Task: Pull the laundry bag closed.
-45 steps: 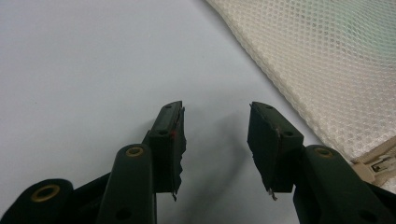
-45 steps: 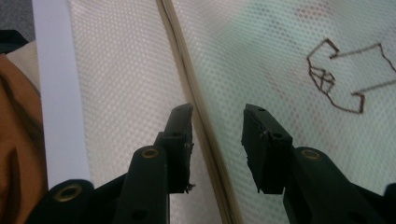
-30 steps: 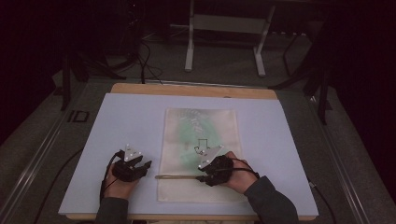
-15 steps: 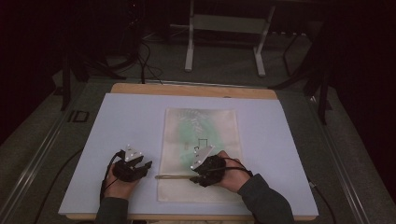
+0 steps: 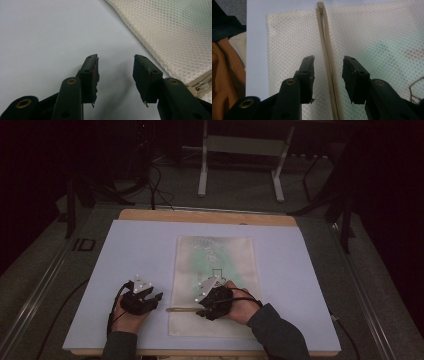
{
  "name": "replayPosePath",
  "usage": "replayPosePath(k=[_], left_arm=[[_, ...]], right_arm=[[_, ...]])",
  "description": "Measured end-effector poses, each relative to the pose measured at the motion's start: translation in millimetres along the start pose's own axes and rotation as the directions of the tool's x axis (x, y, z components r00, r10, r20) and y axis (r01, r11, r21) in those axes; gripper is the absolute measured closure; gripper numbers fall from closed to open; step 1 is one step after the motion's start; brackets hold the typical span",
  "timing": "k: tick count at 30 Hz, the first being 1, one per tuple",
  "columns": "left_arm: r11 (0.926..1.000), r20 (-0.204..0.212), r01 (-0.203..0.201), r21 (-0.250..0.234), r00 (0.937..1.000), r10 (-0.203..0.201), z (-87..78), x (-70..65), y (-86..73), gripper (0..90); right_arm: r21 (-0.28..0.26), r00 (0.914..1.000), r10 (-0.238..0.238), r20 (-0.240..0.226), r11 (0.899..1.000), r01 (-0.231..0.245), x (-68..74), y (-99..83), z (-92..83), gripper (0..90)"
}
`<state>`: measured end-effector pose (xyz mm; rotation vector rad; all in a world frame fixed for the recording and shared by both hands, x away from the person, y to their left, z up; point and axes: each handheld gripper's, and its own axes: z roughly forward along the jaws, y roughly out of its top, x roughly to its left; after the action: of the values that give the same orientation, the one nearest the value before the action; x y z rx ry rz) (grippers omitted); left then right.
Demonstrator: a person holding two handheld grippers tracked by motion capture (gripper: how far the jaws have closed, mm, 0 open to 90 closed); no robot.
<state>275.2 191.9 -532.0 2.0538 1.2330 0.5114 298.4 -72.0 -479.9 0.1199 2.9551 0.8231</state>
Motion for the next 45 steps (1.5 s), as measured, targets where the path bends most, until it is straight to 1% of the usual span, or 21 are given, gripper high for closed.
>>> replayPosePath(k=[10, 20, 28, 39, 42, 45], left_arm=[[1.0, 0.004, -0.003, -0.006, 1.0, 0.003, -0.7, -0.3, 0.2, 54.6], [1.0, 0.005, -0.002, -0.009, 1.0, 0.002, -1.7, 0.6, 0.3, 54.6], [0.9999, 0.006, -0.003, -0.012, 1.0, 0.003, -2.2, 1.1, 0.4, 54.6], [0.9999, 0.005, -0.003, -0.014, 1.0, 0.003, -2.6, 1.9, 0.5, 54.6], [0.9999, 0.005, -0.001, -0.014, 1.0, 0.001, -2.6, 2.0, 0.4, 54.6], [0.9999, 0.004, -0.002, -0.015, 1.0, 0.002, -2.7, 2.2, 0.5, 54.6]], right_arm=[[-0.005, 0.9997, -0.024, -0.011, 1.0, 0.024, 0.2, 13.2, 7.7, 63.3], [-0.005, 0.9989, -0.037, -0.028, 0.999, 0.037, -0.7, 26.0, 15.9, 65.2], [-0.008, 0.998, -0.052, -0.037, 0.999, 0.051, 0.1, 35.4, 23.8, 69.4], [-0.009, 0.9975, -0.057, -0.04, 0.998, 0.057, 1.1, 46.5, 33.8, 75.3], [-0.012, 0.9979, -0.051, -0.039, 0.999, 0.051, 1.1, 49.8, 36.7, 75.5], [-0.011, 0.9975, -0.056, -0.044, 0.998, 0.055, 1.9, 53.3, 40.2, 75.0]])
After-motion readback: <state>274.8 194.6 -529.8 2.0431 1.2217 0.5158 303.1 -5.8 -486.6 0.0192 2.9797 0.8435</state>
